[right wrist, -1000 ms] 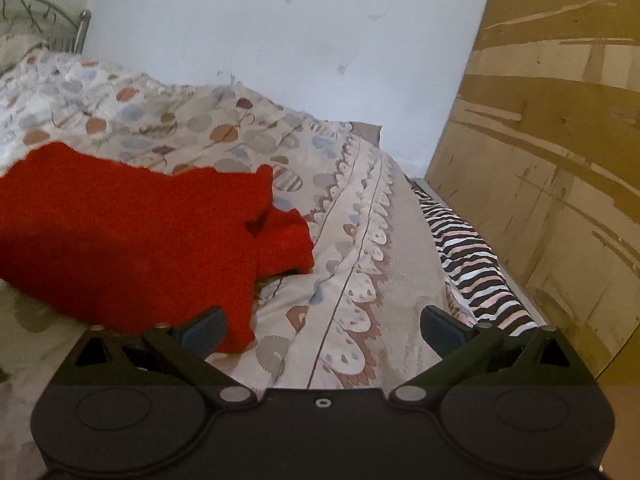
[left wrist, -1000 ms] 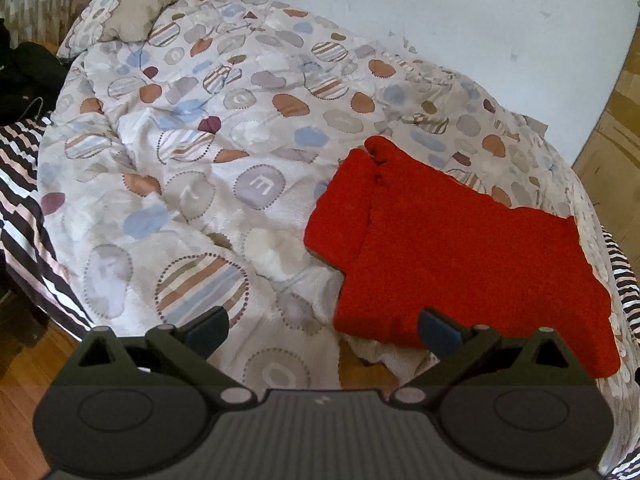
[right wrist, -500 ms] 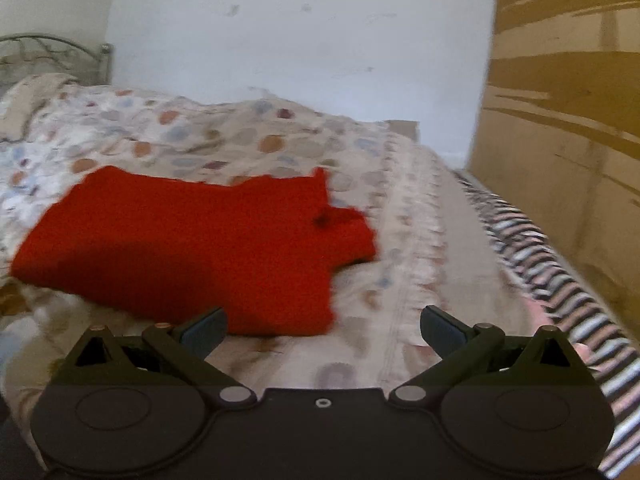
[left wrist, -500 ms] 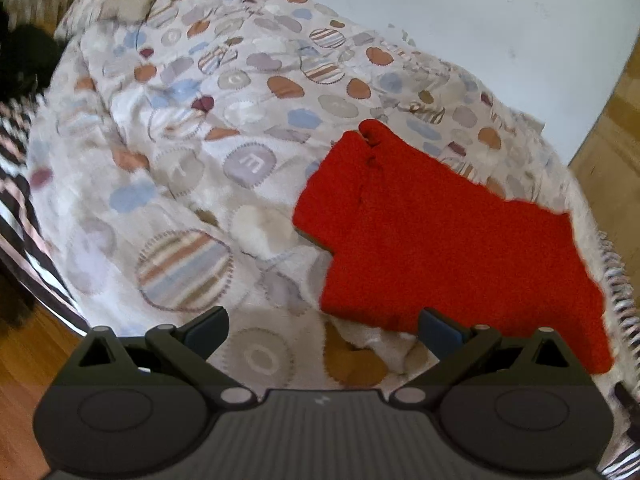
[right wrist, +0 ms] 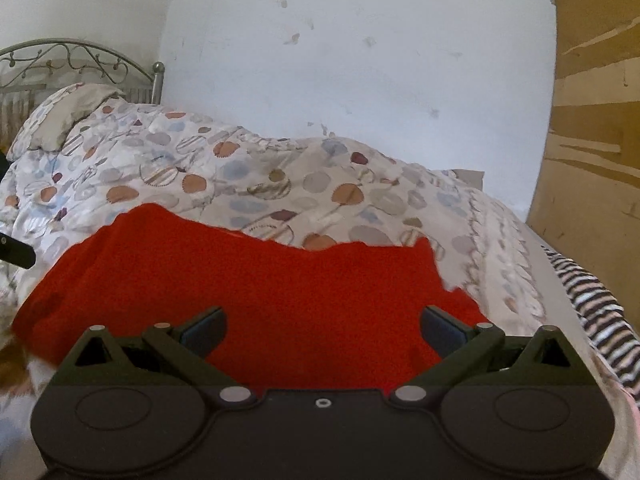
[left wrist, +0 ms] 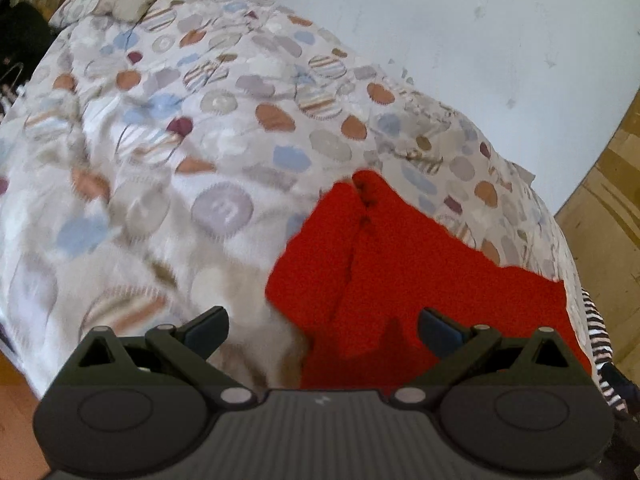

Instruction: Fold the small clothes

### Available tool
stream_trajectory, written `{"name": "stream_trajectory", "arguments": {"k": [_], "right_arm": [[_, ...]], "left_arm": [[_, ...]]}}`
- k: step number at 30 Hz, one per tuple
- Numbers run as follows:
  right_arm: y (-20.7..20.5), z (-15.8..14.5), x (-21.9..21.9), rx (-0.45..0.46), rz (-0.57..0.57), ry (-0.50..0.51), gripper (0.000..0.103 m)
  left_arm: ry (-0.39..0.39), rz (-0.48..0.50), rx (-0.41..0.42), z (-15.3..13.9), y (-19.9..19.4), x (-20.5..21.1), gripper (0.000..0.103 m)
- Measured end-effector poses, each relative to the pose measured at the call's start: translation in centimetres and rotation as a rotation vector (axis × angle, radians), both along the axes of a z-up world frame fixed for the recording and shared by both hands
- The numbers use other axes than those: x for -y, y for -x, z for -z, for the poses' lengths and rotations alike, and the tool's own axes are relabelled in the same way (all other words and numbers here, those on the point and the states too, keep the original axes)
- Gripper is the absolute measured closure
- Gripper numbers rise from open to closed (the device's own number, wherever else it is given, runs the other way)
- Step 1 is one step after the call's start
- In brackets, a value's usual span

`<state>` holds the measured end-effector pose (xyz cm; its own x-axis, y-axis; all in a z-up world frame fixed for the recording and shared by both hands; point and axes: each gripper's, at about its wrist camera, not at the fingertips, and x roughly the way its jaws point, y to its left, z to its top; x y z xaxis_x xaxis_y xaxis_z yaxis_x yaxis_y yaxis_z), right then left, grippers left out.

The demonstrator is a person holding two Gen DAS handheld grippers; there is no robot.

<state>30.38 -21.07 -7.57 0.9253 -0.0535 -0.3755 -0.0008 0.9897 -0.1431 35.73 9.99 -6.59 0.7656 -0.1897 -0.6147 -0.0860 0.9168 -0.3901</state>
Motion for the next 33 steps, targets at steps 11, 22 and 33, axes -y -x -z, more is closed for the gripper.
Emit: {"name": "stream_trajectory", "arguments": {"k": [11,22,33], "right_arm": [[-2.4,4.2,-2.4,-0.076,-0.045,0.062,0.0],[-2.4,5.1,-1.7,-0.063,-0.049,0.01,0.0],[-2.3,5.3,-1.4,-0.059,-0.054,-0.023,0.0]], "left_arm": [[-0.055,0.149,0.115,0.7,-7.6,-0.3,0.0],[-0.158,0.216,0.002,3.3,-9.9,0.3,0.001],[-0.131,0.21,-0.113,3.1,-10.8,0.2,0.001]]}}
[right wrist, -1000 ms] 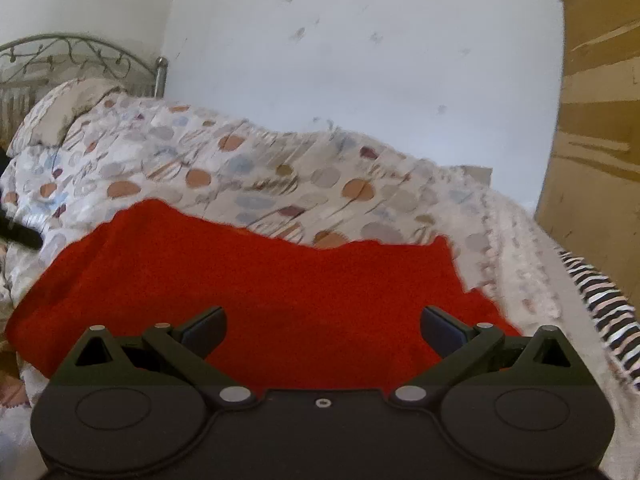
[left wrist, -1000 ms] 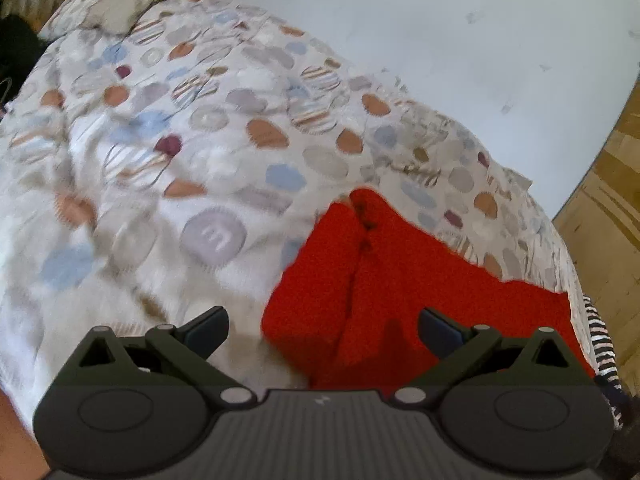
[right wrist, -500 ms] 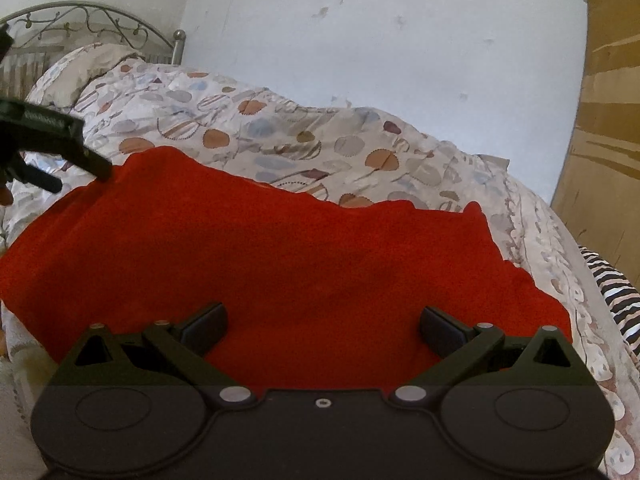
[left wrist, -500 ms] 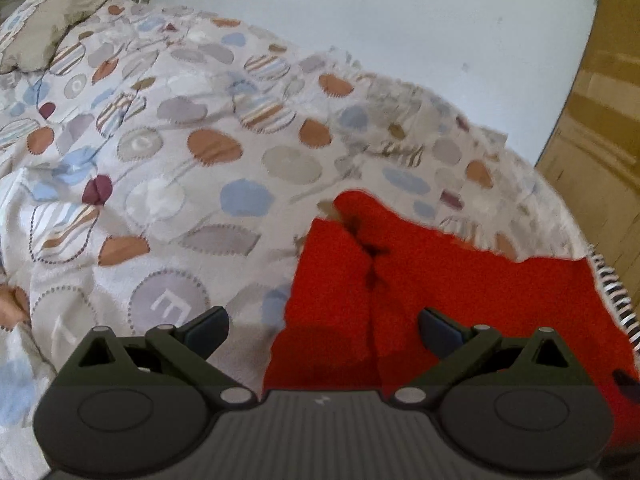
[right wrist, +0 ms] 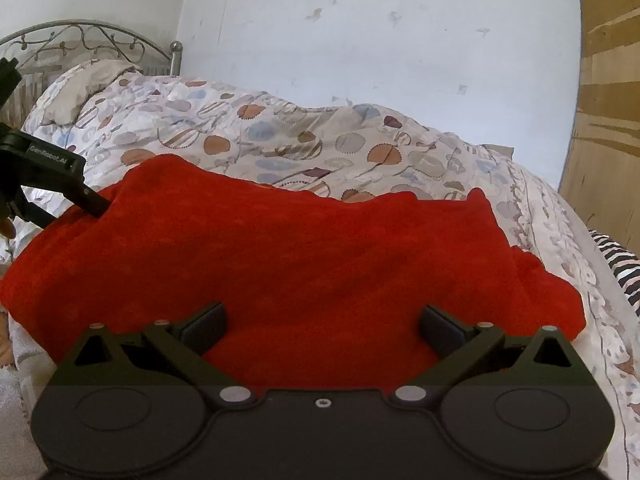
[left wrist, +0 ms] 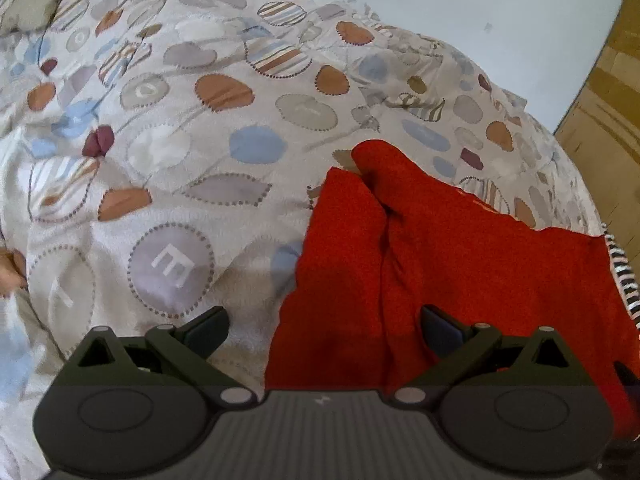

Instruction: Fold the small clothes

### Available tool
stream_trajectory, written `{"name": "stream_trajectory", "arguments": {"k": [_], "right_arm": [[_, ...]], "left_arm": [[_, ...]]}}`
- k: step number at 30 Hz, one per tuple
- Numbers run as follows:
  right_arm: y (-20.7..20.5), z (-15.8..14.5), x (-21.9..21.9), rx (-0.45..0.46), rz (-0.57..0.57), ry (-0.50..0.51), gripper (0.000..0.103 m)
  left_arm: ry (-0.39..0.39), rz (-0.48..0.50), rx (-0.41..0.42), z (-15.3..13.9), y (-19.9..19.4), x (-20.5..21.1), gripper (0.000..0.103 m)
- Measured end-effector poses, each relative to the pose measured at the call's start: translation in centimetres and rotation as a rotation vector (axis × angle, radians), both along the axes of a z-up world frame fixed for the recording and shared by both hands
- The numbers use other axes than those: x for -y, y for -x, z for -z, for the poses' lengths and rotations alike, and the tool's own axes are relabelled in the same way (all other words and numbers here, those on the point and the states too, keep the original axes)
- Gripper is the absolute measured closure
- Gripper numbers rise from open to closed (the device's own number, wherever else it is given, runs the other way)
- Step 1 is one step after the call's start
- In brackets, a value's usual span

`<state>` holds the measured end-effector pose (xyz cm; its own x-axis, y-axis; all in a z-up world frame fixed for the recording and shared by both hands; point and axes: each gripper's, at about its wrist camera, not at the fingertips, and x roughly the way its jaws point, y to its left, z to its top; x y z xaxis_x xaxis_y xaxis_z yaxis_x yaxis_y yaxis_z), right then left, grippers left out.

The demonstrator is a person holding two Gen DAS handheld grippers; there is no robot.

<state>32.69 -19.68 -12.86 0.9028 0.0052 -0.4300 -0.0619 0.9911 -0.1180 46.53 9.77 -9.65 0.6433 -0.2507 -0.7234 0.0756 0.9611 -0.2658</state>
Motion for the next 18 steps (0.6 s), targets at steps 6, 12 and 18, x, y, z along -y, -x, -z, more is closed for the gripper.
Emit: {"name": "stream_trajectory", "arguments": {"k": [6,12,18], "right_arm": [[0.1,0.1,0.1,0.005,0.0,-0.009,0.0],[0.2,0.1,0.1,0.007,0.0,-0.013,0.0],[0.2,0.1,0.1,0.008,-0.001,-0.015,0.0]], "left_arm": [[-0.068,0.0,0.013,-0.5,0.3,1.0,0.001],[-0.023,0.022,0.096,-1.2,0.9,0.6,0.008],[-0.008,0.1,0.097,-0.4,0.3,0.9,0.01]]}}
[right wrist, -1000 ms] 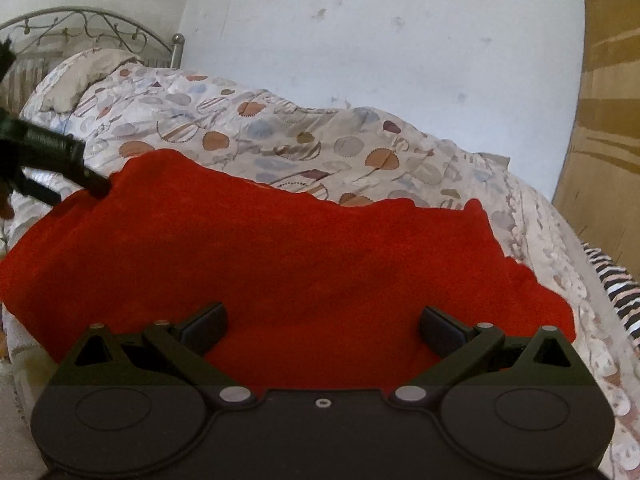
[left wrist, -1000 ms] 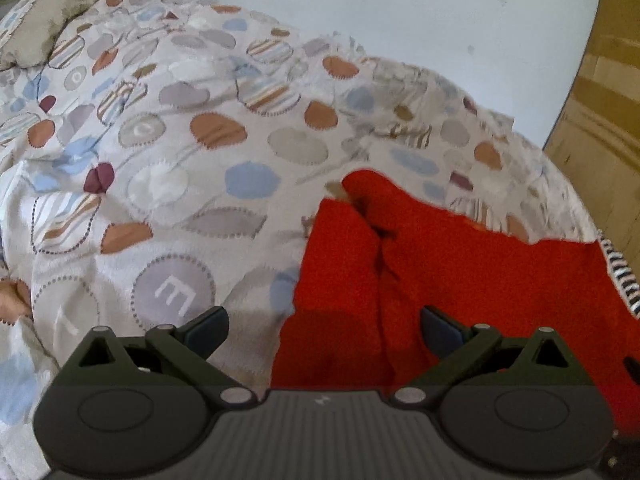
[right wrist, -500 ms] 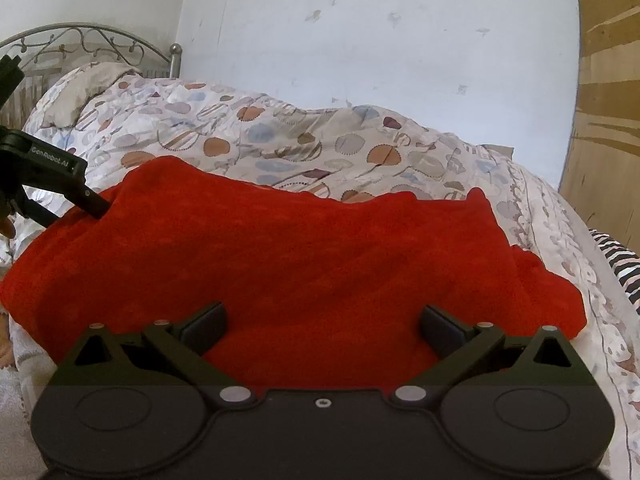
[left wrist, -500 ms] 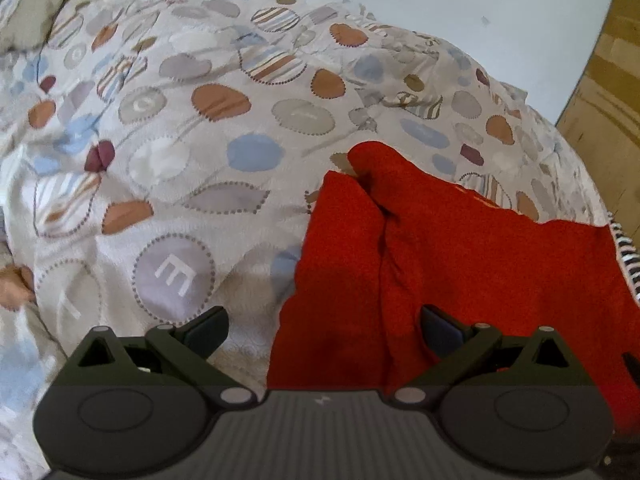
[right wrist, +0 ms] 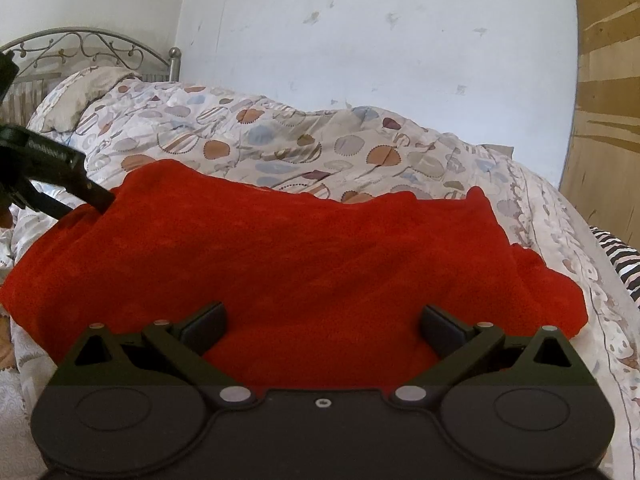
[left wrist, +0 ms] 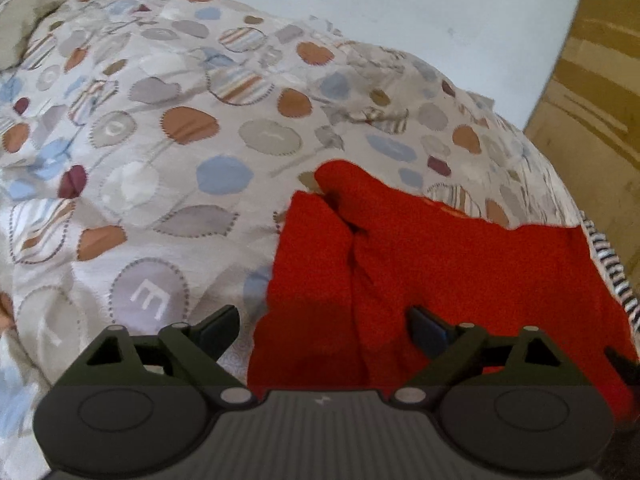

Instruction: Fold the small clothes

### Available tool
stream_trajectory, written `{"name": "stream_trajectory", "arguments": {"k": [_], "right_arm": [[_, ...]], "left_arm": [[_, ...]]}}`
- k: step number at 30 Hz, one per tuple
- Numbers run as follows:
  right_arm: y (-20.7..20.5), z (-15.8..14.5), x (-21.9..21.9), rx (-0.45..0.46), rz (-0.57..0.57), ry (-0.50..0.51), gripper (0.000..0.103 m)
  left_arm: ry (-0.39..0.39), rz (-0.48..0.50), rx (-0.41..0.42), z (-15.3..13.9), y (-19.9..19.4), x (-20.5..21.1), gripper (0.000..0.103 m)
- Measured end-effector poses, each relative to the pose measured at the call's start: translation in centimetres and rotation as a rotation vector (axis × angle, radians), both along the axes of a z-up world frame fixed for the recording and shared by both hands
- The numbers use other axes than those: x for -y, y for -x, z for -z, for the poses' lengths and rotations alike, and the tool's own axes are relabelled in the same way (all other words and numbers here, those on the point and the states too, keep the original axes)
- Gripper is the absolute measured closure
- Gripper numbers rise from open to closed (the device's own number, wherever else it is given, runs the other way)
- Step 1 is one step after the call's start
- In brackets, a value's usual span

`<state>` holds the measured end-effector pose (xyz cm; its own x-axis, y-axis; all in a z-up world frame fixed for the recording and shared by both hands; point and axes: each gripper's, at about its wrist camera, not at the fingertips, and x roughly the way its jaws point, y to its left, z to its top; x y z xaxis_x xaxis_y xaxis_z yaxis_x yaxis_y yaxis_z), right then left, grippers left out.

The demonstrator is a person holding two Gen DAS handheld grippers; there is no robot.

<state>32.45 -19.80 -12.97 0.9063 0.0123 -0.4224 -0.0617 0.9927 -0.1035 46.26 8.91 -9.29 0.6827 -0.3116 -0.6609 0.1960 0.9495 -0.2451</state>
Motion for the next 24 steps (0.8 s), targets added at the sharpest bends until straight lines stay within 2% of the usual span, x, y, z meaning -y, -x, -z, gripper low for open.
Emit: {"name": "stream_trajectory", "arguments": {"k": [3,7,9,11,12,14,16,19,24], "right_arm": [[0.0,0.0,0.0,0.0,0.0,0.001,0.0],[0.0,0.0,0.1,0.001,0.0,0.001,0.0],[0.0,0.1,0.1,0.001,0.0,0.001,0.0],[0.0,0.1,0.0,0.002,0.0,0.003,0.0],[0.0,0.1,0.1,0.002,0.0,0.002,0.0],[0.0,0.1,0.1,0.003,0.001,0.003,0.0],[0.1,0.1,0.1,0.003,0.001,0.002,0.0],[0.1,0.0,0.1,0.004,0.002,0.001,0.0],[0.0,-0.1,0.1,0.009,0.005,0.0,0.0]], "left_arm": [[0.014,0.031,-0.048,0.7,-0.6,0.0,0.013],[0.136,-0.008,-0.152,1.2,-1.1,-1.6,0.021],[0.132,-0.015,-0.166,1.1,-1.2,-1.9,0.028],[0.136,-0.024,-0.184,0.8,-1.1,-2.0,0.042],[0.14,-0.033,-0.194,0.6,-1.1,-2.0,0.046],[0.176,-0.06,-0.233,0.1,-1.1,-2.0,0.063],[0.217,-0.084,-0.273,-0.2,-1.2,-2.1,0.07],[0.205,-0.088,-0.266,-1.5,-1.1,-1.5,0.077],[0.204,-0.048,-0.201,-5.6,-0.1,0.8,0.081]]}}
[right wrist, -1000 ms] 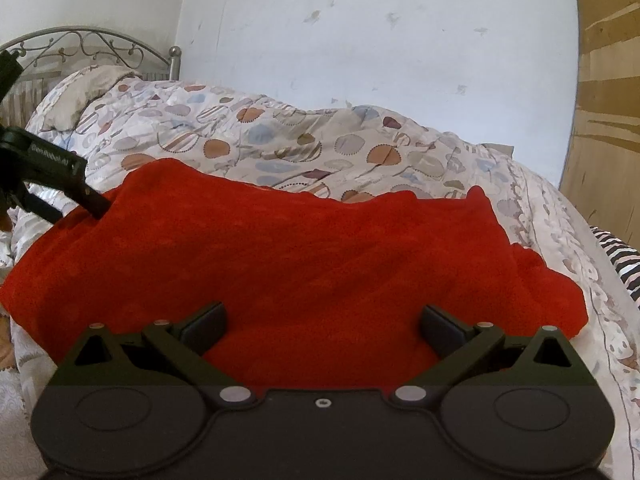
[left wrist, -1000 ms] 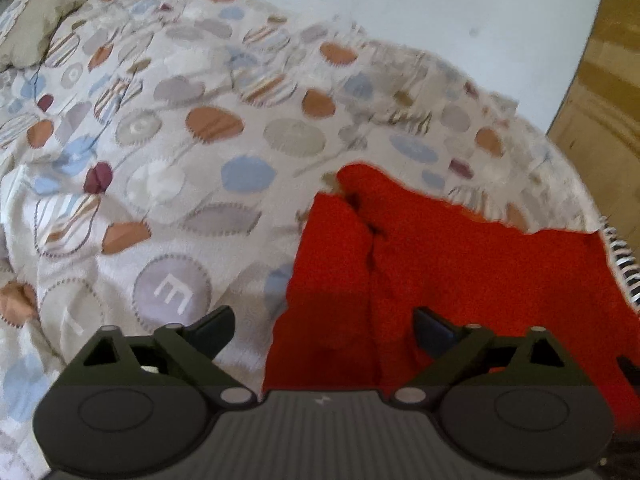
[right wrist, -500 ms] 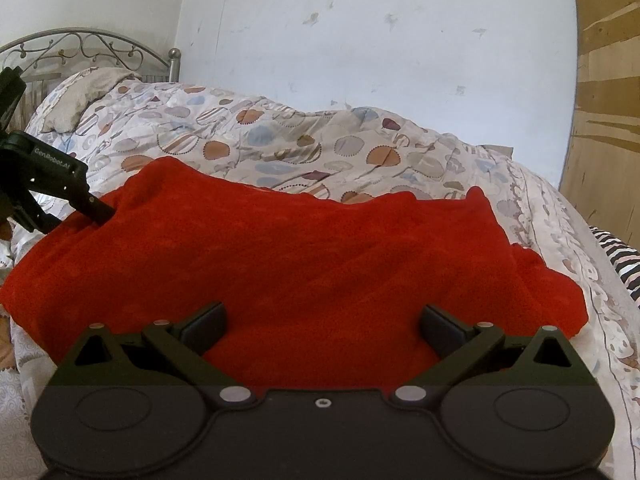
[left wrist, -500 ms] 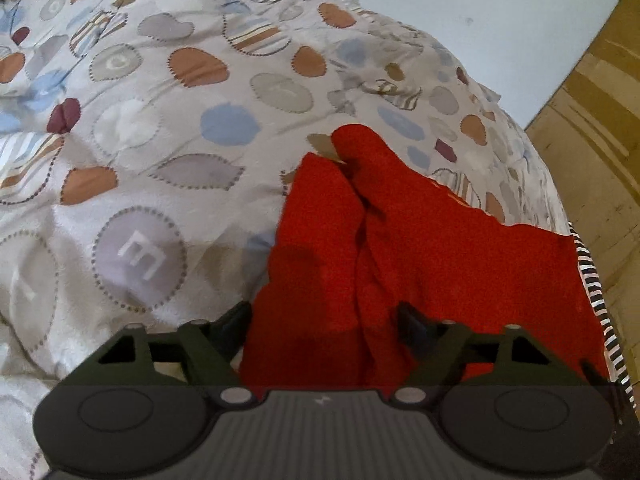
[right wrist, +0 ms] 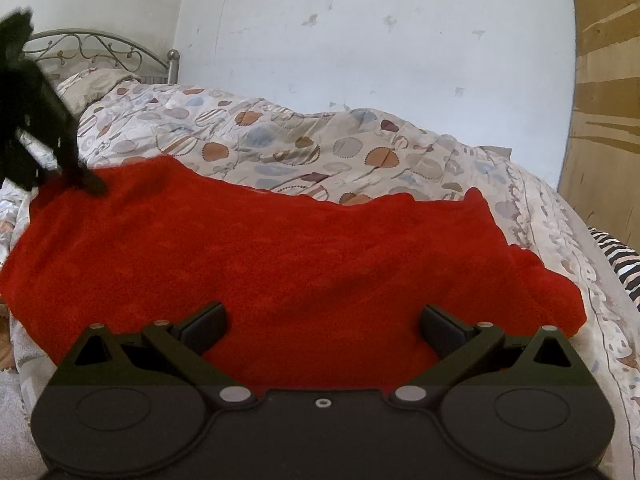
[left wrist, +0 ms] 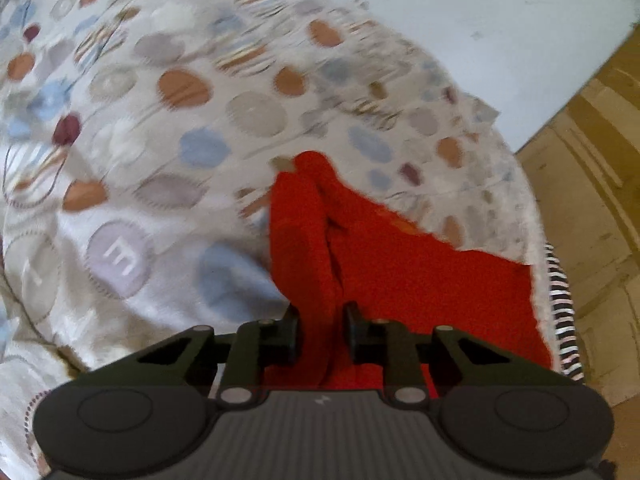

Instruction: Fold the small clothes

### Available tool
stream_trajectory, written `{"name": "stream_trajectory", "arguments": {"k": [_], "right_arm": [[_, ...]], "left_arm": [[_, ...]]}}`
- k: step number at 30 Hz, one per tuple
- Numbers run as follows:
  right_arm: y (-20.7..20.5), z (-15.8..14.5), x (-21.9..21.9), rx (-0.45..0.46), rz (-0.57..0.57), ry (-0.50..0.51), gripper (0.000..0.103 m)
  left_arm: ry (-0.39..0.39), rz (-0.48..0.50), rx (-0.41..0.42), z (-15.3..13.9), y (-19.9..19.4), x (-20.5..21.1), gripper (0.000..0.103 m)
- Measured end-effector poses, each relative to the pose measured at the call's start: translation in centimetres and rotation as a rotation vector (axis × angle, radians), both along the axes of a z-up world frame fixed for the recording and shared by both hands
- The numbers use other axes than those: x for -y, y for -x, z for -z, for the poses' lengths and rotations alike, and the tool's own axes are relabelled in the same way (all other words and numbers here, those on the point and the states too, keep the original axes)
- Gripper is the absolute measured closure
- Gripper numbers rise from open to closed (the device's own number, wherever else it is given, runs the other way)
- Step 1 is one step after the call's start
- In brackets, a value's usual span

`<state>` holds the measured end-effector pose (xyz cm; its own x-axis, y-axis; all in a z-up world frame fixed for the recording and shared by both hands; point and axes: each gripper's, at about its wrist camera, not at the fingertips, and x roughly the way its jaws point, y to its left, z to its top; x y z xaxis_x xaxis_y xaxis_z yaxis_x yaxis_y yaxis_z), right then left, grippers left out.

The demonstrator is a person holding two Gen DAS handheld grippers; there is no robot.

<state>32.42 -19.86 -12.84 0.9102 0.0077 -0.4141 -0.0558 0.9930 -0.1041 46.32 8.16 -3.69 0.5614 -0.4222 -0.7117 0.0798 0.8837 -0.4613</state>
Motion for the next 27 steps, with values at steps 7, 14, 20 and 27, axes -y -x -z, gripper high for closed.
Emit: {"name": "stream_trajectory", "arguments": {"k": [7,14,20,27], "right_arm": [[1.7,-2.7,1.2,0.038,0.022,-0.068,0.001],[4.9,-5.2,6.9,-0.075,0.103,-0.09,0.001],[6.5,-3.7,10.2,-0.122,0.177,-0.117,0.001],[5.1,-1.1,9.9,-0.167,0.212,-0.11,0.0]], "left_arm": [[0.011,0.154,0.093,-5.8,1.0,8.1,0.084],[-0.013,0.332,0.089,-4.2,2.0,16.5,0.084],[-0.172,0.401,0.14,0.6,4.6,20.2,0.082],[-0.094,0.439,0.189,-1.1,6.5,19.0,0.038]]}}
